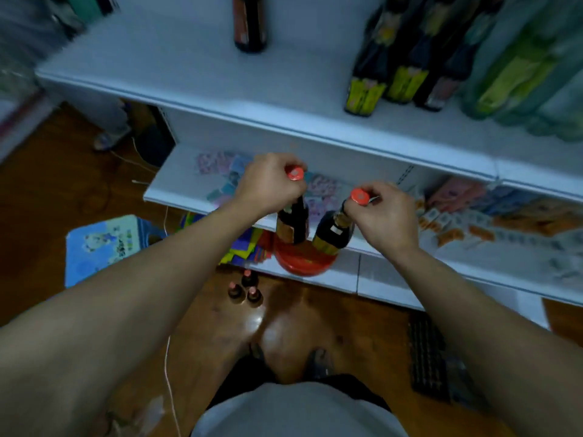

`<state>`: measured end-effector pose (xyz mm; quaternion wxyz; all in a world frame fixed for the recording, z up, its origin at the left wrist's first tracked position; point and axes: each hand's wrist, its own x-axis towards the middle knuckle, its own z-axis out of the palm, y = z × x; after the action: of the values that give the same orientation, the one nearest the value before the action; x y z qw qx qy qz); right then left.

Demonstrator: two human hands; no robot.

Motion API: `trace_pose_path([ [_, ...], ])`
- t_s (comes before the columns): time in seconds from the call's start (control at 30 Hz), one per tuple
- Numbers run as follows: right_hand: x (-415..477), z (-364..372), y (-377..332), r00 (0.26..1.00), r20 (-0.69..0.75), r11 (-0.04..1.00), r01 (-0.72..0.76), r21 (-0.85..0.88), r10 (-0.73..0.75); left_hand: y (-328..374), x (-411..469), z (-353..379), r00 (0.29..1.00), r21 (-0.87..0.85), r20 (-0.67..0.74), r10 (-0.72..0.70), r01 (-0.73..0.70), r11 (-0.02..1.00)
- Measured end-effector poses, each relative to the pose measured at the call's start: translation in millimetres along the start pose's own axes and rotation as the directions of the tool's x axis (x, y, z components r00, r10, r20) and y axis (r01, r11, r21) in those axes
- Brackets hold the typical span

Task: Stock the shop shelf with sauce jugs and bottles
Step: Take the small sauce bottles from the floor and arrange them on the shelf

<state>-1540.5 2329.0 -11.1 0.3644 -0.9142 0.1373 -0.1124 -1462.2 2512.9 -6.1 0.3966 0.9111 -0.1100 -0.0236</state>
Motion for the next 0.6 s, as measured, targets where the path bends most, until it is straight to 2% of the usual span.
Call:
trace_pose_path([
  [0.23,21.4,-65.8,-68.2,0.98,-0.187,0.991,0.092,0.095,-0.073,75.6,25.3,-75.3,0.988,-0.075,-0.055,0.143,-0.147,0.986],
  [0.43,46.2,-101.1,-99.6,0.946,-0.322,0.989,0.076,0.126,-0.032,108.3,54.7,-106.0,0.982,-0.2,-0.119,0.149,-0.171,0.965],
  [0.6,72.1,-116.0,-106.9,0.92,-0.391,0.984,0.043,0.17,0.028,119.1,76.8,-112.9,0.978,-0.221,-0.151,0.144,-0.175,0.96],
])
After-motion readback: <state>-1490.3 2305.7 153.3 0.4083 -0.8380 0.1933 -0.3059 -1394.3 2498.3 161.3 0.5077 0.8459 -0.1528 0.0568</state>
